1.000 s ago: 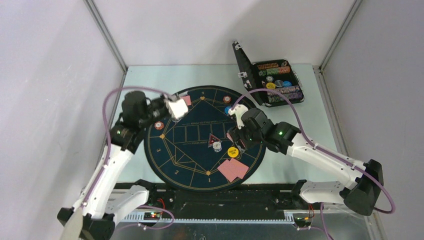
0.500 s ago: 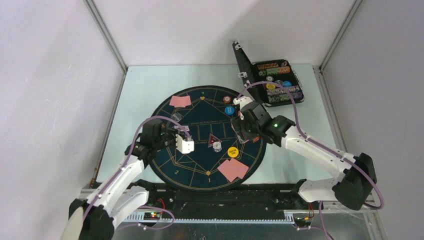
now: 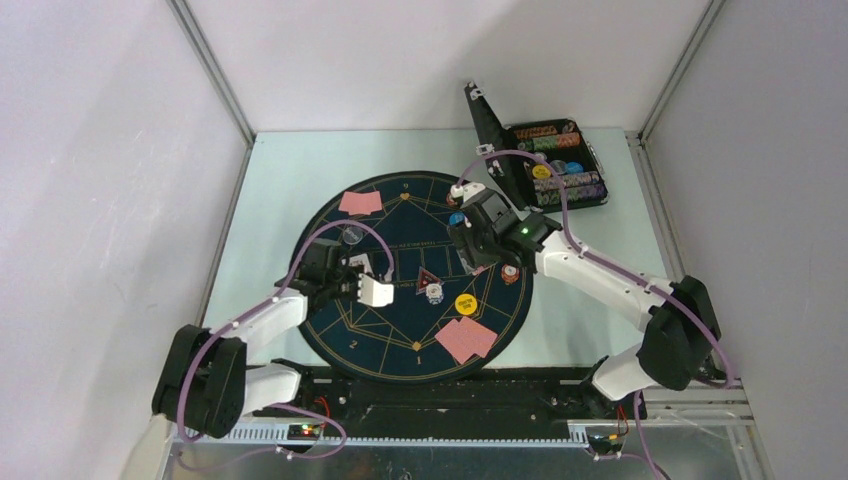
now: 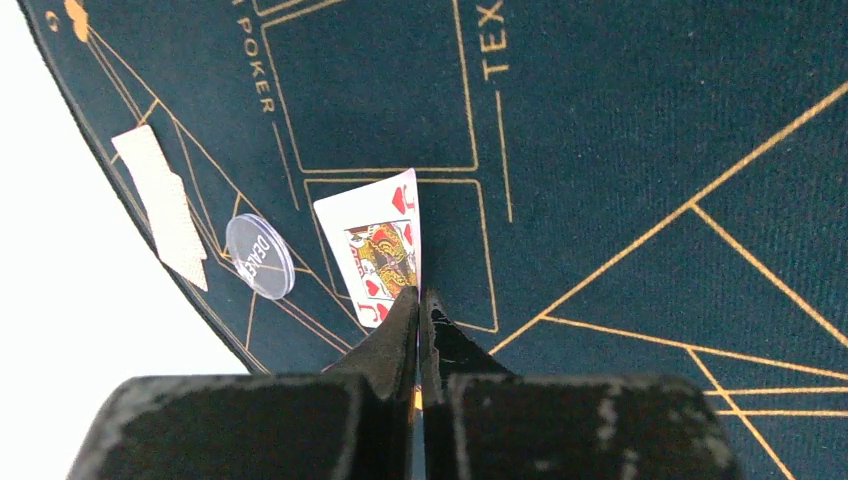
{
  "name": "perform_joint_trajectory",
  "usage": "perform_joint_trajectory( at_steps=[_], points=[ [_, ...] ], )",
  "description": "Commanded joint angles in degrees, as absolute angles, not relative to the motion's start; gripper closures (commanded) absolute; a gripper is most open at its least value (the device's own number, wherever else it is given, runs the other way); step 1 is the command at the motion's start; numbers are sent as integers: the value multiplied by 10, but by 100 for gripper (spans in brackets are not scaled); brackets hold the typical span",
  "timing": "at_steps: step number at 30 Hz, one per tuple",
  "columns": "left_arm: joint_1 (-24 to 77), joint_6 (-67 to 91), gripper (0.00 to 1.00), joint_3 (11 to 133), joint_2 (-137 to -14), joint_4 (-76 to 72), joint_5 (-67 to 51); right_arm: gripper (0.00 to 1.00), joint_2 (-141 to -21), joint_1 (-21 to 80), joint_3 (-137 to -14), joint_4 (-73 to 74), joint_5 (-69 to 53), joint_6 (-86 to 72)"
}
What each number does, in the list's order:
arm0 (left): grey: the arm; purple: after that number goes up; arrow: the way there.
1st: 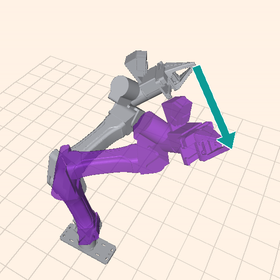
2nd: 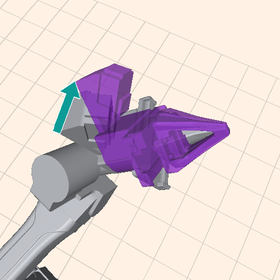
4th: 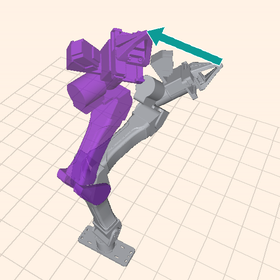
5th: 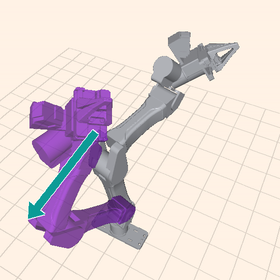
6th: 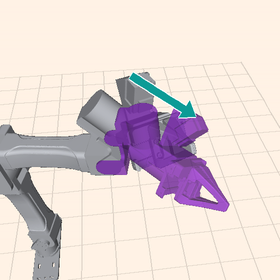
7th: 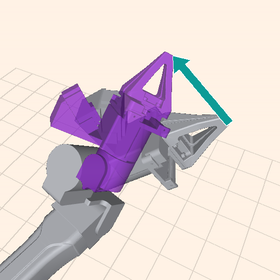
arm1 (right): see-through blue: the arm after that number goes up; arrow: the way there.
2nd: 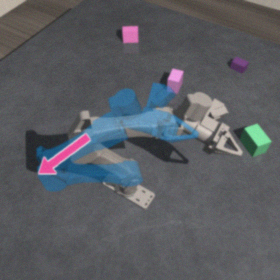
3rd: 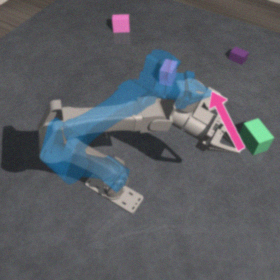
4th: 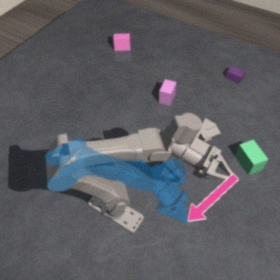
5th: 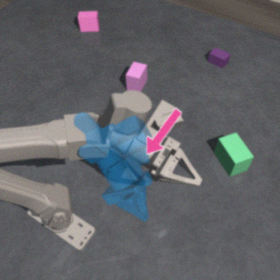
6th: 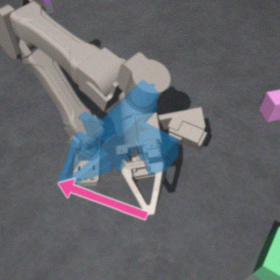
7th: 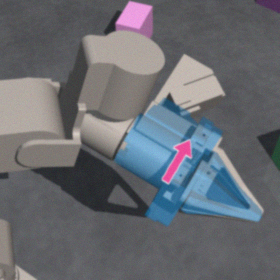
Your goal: Distribute texas hold em gaming equipment
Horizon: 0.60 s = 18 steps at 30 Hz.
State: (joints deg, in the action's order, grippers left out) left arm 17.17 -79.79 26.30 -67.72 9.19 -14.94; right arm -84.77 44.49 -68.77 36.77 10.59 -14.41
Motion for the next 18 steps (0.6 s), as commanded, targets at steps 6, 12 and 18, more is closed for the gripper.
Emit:
perform_joint_trajectory(
  at_steps=[6, 12, 18],
  points=[
    [154, -833, 75, 262, -687, 118, -153, 100, -874, 441, -734, 362, 113, -135],
    [151, -841, 55, 265, -687, 139, -159, 100, -881, 441, -739, 362, 112, -133],
    [151, -835, 33, 284, -661, 194, -163, 100, -883, 441, -738, 360, 112, -130]
  ],
)
